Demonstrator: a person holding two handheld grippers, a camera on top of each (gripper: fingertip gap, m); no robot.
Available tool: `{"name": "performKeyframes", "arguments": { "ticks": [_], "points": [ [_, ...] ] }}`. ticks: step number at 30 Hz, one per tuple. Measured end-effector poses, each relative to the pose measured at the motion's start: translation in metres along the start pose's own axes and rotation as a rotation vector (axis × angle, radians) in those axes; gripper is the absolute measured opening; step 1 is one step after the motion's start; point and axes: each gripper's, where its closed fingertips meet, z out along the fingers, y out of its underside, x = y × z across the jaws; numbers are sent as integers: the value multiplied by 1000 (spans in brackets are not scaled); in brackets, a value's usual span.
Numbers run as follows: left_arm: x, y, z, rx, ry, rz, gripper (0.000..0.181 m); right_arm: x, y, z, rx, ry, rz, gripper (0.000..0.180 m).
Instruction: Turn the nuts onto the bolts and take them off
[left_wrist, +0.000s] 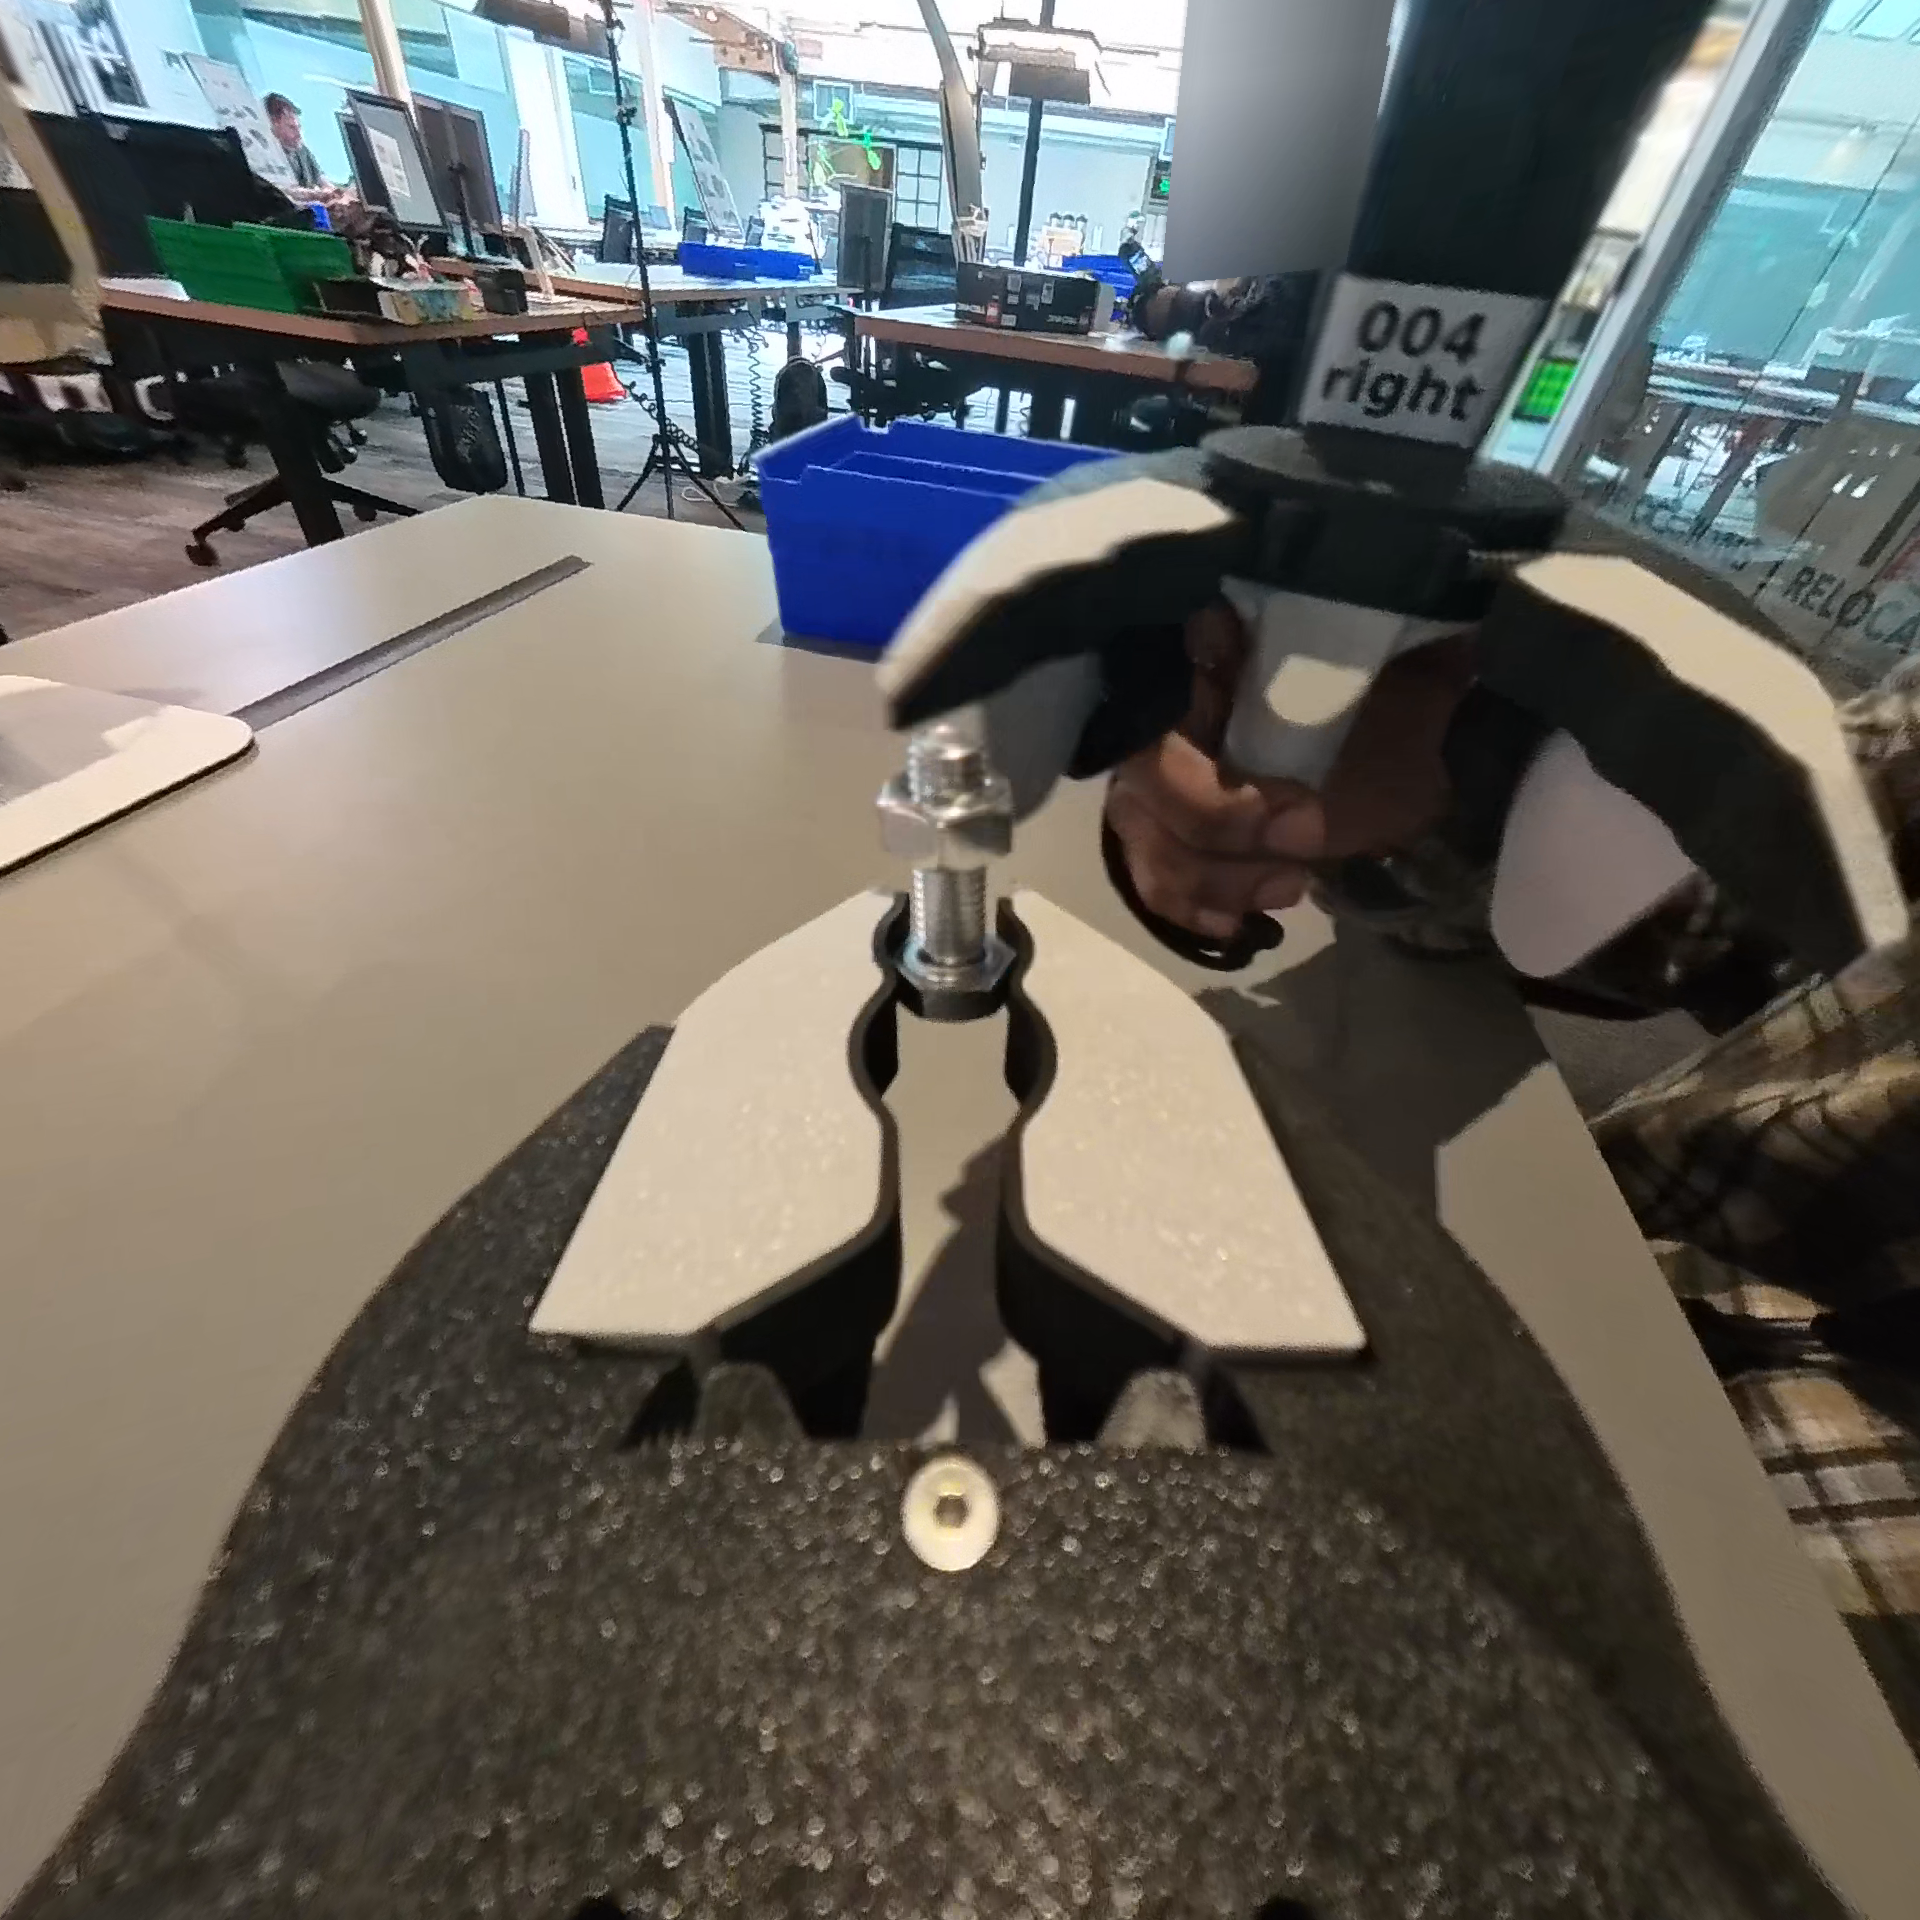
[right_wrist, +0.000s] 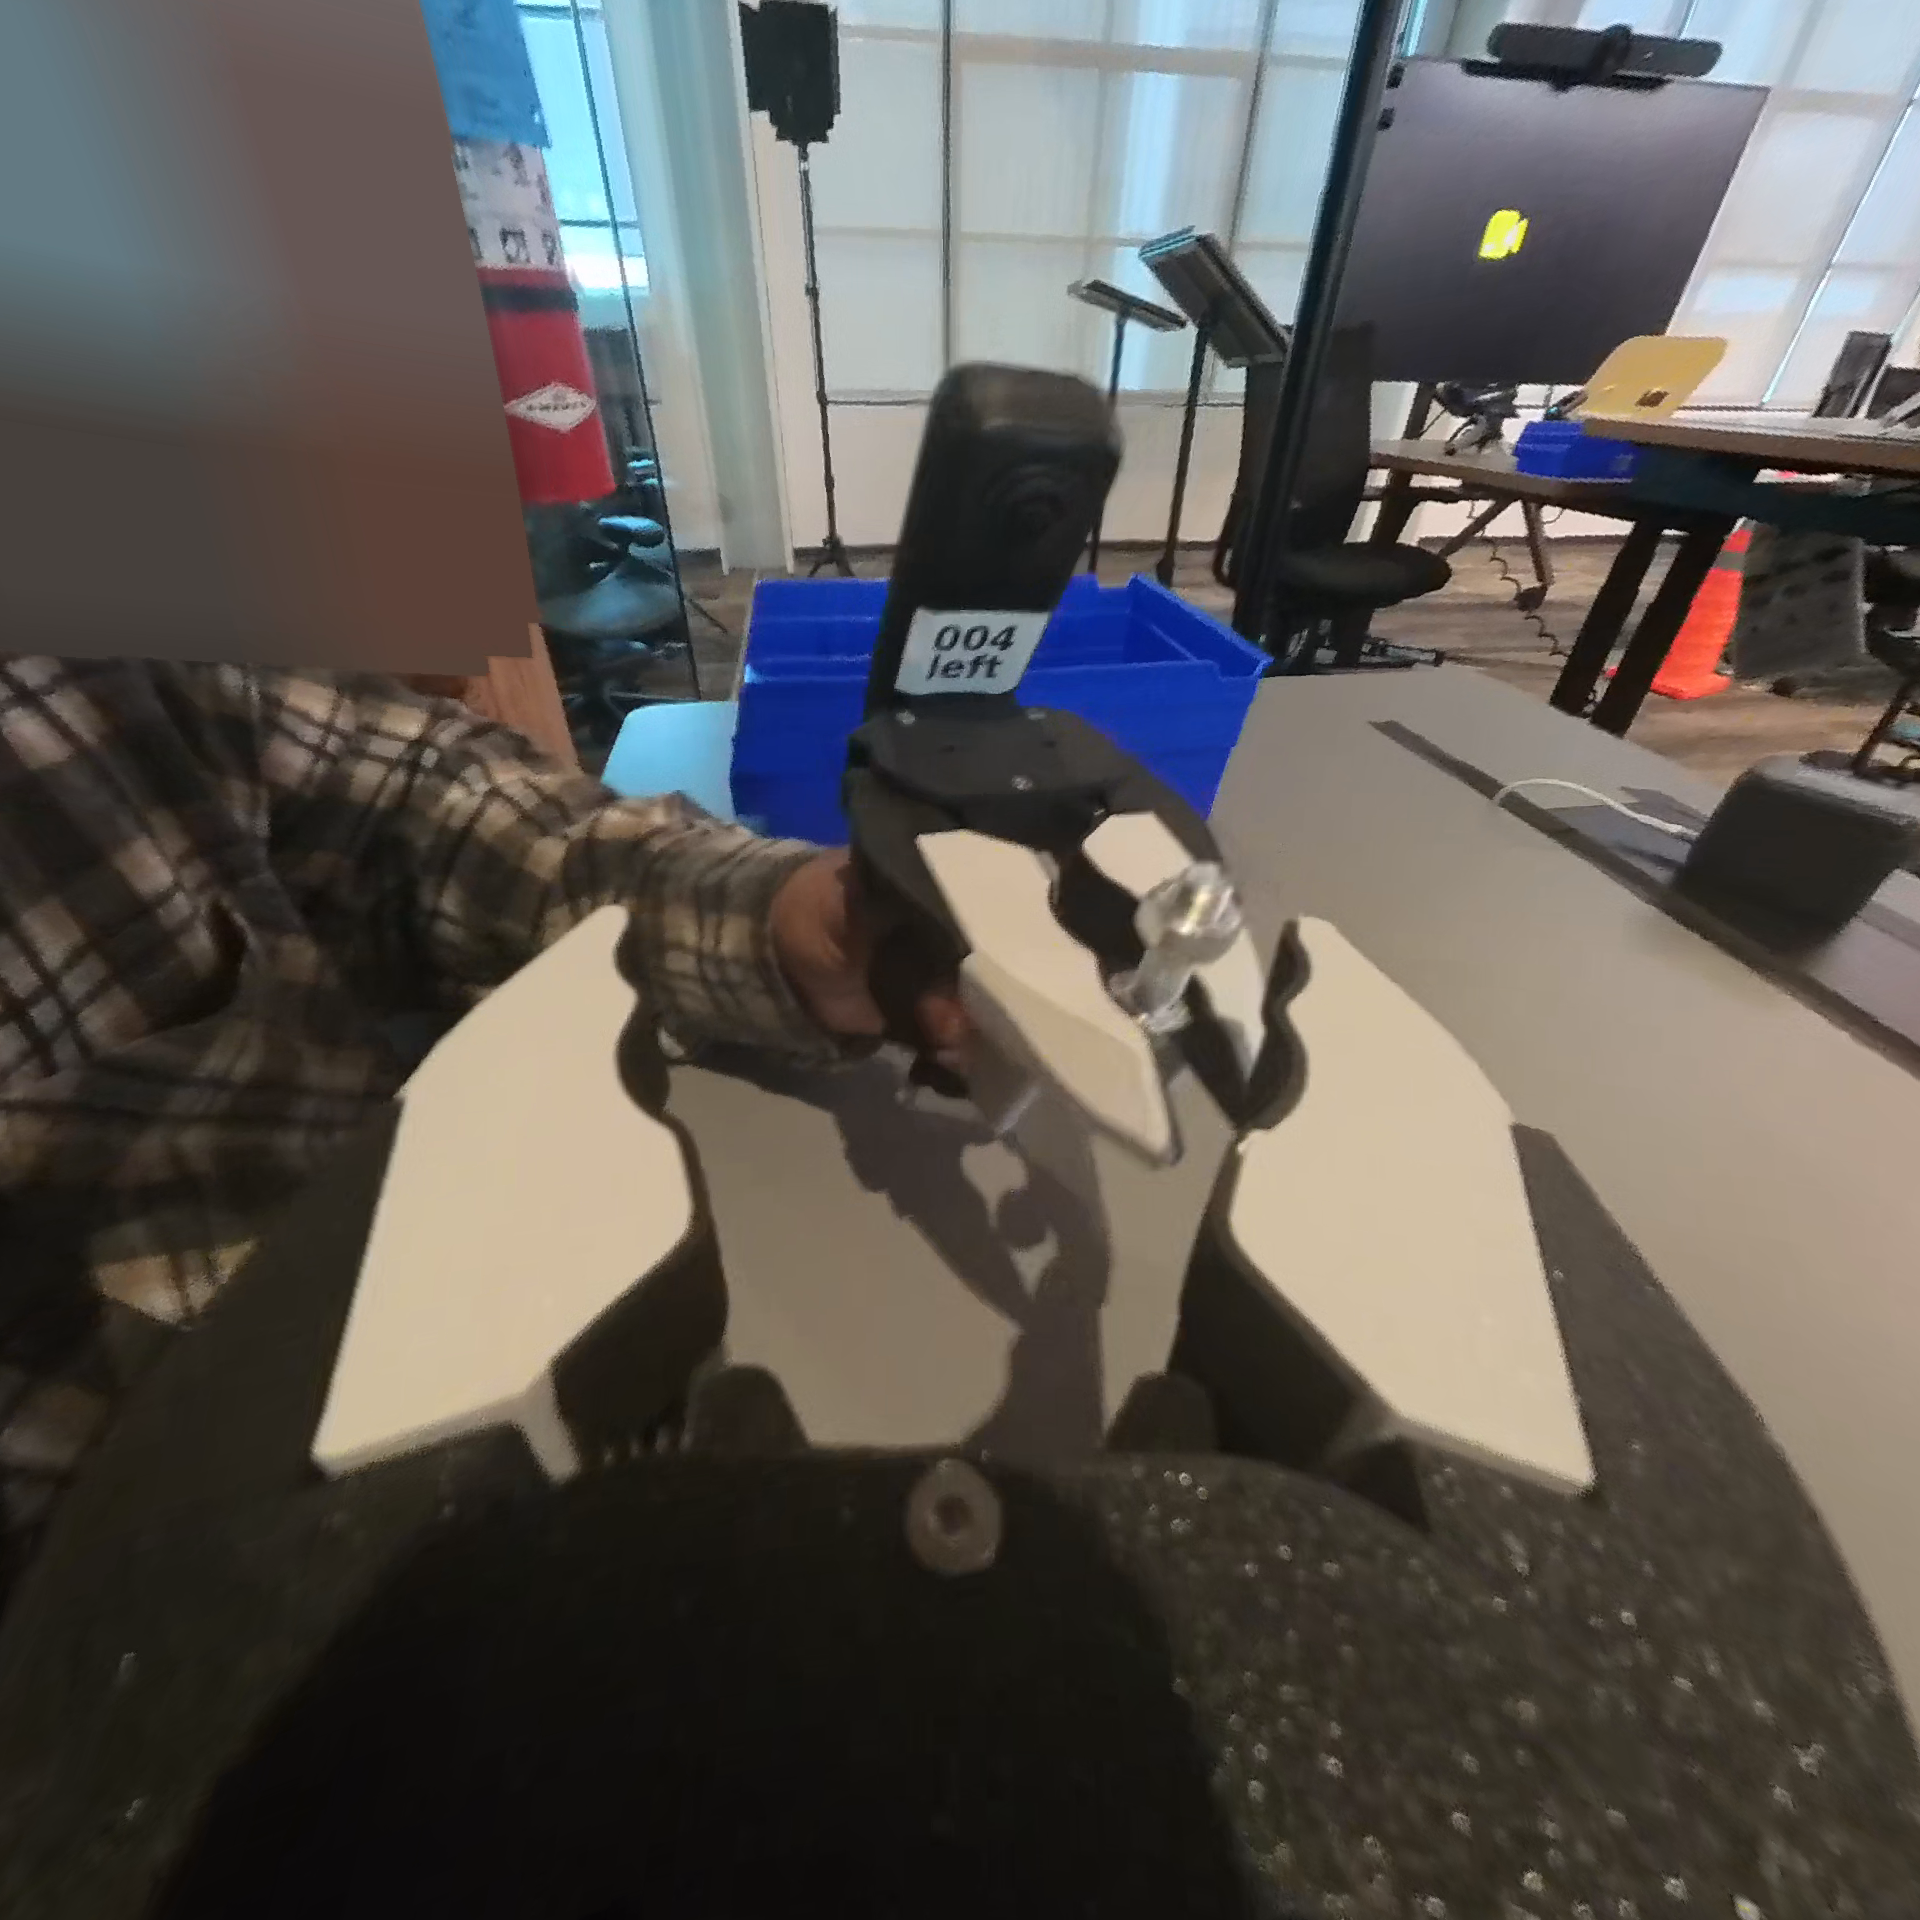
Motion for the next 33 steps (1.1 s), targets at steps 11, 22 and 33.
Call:
{"name": "performKeyframes", "arguments": {
  "ticks": [11,22,33],
  "points": [
    [0,0,0,4,0,-13,15,0,-6,1,19,-4,13,111],
    [1,-3,-2,22,12,-20,15,2,-10,0,46,-18,67,109],
    [0,-3,-2,22,12,-24,15,4,-12,0,55,-24,73,109]
  ]
}}
